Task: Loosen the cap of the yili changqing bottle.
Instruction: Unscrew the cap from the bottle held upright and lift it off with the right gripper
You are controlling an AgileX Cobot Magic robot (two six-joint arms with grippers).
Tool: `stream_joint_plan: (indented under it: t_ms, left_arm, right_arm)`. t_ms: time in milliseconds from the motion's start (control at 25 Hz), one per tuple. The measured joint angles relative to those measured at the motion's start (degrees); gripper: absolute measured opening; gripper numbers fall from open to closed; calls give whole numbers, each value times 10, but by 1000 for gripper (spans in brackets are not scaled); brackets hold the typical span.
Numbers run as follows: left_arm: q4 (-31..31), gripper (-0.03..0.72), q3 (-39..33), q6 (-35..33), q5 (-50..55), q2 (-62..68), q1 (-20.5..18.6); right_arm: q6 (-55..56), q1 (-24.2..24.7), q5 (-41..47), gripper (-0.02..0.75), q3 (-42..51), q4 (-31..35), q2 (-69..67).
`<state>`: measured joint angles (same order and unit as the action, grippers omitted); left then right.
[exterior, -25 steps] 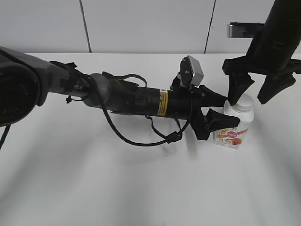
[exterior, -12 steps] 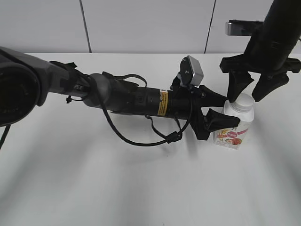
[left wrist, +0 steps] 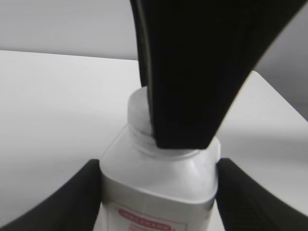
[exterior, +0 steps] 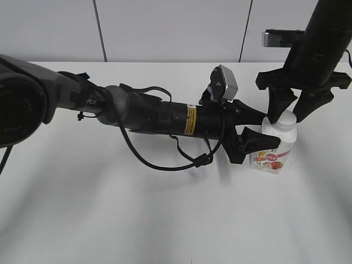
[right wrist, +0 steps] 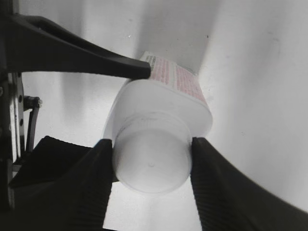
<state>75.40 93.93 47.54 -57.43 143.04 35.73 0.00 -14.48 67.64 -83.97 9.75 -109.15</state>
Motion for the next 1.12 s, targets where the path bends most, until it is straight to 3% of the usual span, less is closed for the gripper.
stream_joint_plan:
  t_ms: [80,400,560,720,800,1120]
  left_arm:
    - [1,440,0,0,0,0,0]
    - [1,440,0,0,0,0,0]
    - [1,440,0,0,0,0,0]
    - [2,440,0,0,0,0,0]
    - [2,440,0,0,-1,0,0]
    - [2,440,0,0,-1,0,0]
  right_arm:
    - [0,0,0,389,0,-2,0]
    - [-48,0,1,389,0,-2,0]
    - [-233,0,1,389,0,-3,0]
    - [-520,0,1,389,0,-5,0]
    - [-609,0,0,389,0,-5,0]
    - [-671,0,0,389,0,-5,0]
